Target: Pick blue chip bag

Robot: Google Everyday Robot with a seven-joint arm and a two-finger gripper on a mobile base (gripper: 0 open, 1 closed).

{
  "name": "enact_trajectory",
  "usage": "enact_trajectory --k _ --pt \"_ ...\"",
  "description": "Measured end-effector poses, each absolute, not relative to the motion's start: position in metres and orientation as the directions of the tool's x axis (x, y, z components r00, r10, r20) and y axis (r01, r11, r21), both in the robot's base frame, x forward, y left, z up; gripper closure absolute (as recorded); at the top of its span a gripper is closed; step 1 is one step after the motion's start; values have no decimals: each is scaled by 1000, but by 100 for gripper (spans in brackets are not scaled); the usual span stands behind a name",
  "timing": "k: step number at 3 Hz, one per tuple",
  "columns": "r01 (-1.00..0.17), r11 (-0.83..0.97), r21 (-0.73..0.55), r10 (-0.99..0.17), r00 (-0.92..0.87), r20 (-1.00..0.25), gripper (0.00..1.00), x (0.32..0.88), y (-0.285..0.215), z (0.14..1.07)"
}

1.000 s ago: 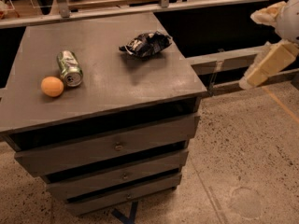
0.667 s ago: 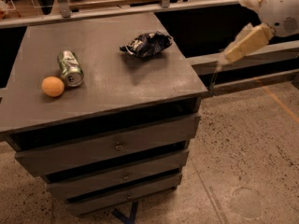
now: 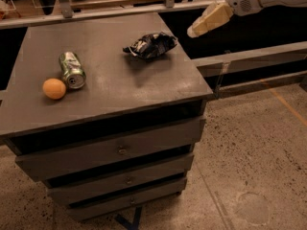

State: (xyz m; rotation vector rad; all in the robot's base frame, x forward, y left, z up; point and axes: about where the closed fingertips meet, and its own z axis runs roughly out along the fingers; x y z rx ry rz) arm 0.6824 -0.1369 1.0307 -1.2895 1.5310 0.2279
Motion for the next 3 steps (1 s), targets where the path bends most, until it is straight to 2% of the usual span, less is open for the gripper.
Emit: enact_trajectory --k 2,3 --pt "-798 394 -455 -583 165 -795 0 695 -123 1023" --pt "-769 388 -507 -601 206 -773 0 722 -107 1008"
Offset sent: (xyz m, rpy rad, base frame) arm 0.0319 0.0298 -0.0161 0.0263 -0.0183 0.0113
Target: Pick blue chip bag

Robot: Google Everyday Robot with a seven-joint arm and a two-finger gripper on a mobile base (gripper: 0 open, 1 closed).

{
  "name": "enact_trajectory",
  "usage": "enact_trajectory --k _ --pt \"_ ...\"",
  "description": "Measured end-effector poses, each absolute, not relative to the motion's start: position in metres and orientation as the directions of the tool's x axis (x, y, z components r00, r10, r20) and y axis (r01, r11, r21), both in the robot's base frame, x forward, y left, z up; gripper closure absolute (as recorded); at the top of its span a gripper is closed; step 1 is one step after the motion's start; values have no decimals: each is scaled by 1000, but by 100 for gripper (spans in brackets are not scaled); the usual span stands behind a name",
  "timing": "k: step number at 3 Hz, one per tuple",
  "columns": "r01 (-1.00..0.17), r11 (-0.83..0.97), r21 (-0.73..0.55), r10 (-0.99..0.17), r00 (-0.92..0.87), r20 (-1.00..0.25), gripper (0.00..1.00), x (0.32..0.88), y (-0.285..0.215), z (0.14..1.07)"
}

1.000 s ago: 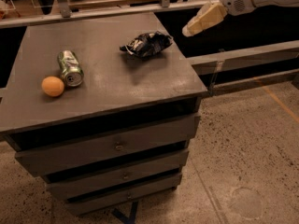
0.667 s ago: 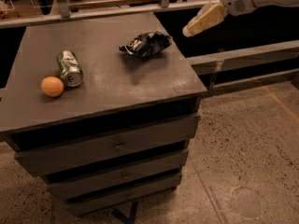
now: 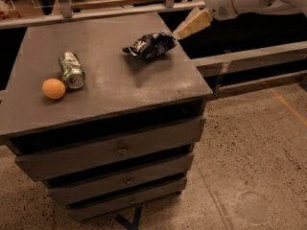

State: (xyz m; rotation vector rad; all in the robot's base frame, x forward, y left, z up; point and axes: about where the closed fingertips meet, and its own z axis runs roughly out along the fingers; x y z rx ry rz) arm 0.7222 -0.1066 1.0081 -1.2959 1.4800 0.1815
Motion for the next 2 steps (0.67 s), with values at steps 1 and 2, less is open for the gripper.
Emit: enact_trajectory --k 1,2 --pt "-738 380 -558 -634 231 -738 0 748 -98 989" --pt "-728 387 -567 -650 221 -727 0 770 -94 965"
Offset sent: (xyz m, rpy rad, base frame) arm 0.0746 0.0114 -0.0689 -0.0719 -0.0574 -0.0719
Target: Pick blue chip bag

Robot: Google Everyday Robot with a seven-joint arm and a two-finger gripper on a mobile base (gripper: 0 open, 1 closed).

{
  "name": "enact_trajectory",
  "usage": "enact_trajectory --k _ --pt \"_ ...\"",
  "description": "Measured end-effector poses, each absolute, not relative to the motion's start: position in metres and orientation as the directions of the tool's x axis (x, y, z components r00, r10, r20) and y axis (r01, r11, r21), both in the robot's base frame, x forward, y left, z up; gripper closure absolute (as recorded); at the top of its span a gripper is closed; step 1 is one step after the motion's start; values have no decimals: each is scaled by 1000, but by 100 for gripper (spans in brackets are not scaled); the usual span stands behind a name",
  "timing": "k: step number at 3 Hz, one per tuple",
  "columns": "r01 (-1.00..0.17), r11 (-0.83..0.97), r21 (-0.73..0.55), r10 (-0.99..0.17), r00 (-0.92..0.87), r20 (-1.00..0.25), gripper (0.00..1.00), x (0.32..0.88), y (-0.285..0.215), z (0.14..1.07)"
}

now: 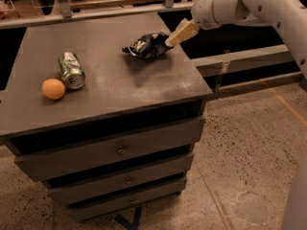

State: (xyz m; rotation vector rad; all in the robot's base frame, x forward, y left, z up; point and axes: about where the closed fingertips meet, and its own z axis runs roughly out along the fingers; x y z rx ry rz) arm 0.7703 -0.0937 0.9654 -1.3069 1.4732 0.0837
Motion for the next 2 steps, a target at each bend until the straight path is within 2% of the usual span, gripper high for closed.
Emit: enact_trajectory --k 2 --pt "-756 342 -558 -663 227 -713 0 800 -80 929"
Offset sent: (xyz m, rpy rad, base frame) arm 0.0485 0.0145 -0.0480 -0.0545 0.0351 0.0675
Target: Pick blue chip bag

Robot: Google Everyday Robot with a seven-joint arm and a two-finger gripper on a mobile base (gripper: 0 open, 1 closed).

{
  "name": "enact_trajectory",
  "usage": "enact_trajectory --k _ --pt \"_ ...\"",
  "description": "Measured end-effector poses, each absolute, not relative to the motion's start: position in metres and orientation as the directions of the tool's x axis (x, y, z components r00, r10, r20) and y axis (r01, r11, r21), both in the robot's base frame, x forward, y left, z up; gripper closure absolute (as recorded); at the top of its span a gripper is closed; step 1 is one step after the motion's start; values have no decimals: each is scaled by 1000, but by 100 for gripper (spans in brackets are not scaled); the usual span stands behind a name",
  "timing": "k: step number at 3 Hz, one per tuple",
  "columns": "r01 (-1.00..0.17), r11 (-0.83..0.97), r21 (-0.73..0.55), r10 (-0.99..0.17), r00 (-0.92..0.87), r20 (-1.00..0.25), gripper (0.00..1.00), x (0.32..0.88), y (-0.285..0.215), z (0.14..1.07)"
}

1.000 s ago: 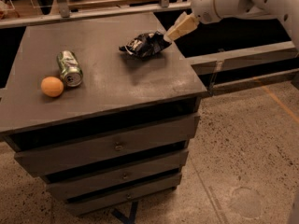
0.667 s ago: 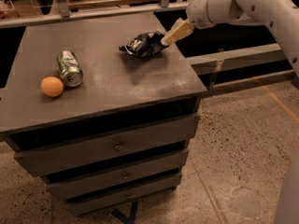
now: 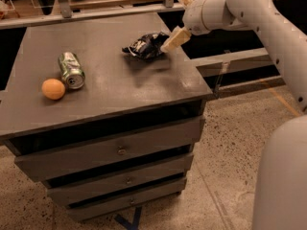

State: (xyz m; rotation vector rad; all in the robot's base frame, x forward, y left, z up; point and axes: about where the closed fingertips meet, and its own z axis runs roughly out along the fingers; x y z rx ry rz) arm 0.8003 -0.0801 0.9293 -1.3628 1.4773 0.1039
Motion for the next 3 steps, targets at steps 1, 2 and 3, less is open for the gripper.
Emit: enact_trajectory --k 1,2,3 --pt "-779 291 -556 -668 250 -701 0 812 -69 918" --pt "-801 210 -561 -676 295 -675 5 819 -53 909" --pt "-818 135 -559 -674 337 -657 23 816 -39 901"
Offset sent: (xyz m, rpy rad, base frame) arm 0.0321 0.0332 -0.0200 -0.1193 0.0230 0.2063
